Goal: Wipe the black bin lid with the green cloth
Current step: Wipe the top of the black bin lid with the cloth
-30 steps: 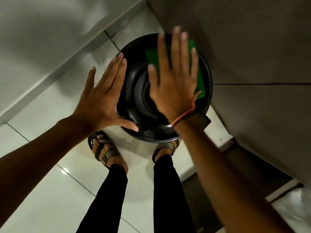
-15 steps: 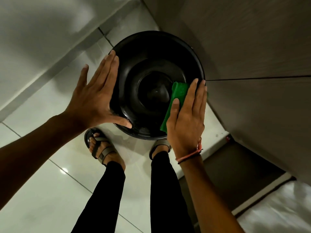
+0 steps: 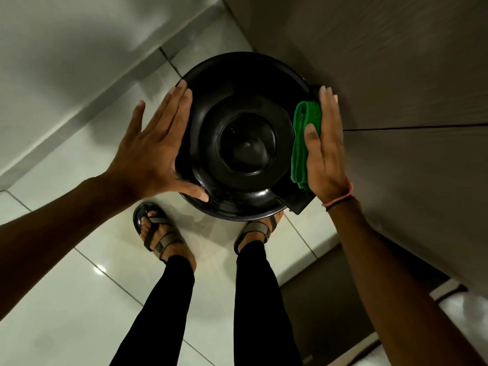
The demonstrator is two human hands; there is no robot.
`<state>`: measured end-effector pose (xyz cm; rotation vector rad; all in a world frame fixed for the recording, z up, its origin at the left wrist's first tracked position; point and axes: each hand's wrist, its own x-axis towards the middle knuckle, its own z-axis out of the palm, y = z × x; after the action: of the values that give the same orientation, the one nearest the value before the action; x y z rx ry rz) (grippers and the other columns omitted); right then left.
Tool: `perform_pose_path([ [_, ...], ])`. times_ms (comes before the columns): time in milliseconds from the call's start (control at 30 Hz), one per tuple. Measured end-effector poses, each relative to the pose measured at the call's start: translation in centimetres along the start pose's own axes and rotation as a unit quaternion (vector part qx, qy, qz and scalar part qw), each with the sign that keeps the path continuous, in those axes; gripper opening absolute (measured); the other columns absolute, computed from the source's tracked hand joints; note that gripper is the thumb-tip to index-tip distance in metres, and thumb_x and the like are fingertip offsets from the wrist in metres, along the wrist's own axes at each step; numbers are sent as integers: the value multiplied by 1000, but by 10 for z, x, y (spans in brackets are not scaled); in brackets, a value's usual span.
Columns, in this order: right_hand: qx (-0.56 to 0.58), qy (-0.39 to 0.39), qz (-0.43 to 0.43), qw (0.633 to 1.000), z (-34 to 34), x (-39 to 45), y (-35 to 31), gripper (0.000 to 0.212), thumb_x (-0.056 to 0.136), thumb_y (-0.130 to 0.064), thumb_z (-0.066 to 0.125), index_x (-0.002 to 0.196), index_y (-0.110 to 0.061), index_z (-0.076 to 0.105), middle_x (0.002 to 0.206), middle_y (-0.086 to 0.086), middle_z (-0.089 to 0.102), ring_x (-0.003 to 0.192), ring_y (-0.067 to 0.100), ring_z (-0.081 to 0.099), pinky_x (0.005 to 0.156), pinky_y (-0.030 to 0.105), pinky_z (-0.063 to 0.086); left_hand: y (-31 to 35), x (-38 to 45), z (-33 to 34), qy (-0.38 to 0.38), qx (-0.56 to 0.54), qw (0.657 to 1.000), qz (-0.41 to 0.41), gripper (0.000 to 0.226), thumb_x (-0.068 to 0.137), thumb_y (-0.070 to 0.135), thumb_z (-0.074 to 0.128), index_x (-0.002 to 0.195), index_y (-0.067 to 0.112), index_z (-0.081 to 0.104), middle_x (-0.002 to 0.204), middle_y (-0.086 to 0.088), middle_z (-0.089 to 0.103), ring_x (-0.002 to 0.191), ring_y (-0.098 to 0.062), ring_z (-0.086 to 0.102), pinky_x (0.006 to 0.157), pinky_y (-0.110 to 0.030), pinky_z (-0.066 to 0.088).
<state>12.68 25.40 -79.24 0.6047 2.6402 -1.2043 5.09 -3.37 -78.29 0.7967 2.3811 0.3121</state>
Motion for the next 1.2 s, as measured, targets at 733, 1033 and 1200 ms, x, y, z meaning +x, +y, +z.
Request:
perform_pose_path([
  [733,-335,-125,-265,896,91,35,-127,60,111,-39,24,164,-12,25,174,9,22,164,21,16,135,44,9,-4,0,-1,-42,29,999,-5,155,46,95,62,161,7,10,170,-17,14,159,-29,7,125,-68,3],
  [1033,-254,142,70,954,53,-45,-38,60,111,-43,30,165,-19,24,175,16,16,164,32,14,130,56,28,-6,2,2,-6,-4,1000,12,158,46,102,45,161,10,-11,173,-9,-12,159,-22,-7,125,-67,6],
  [1200,-296,117,13,948,108,-88,-67,61,110,-43,28,164,-16,25,173,17,22,162,31,17,132,50,13,-5,3,6,-6,-2,1000,13,158,46,105,40,160,11,-15,172,-9,-14,158,-21,-10,126,-64,1],
])
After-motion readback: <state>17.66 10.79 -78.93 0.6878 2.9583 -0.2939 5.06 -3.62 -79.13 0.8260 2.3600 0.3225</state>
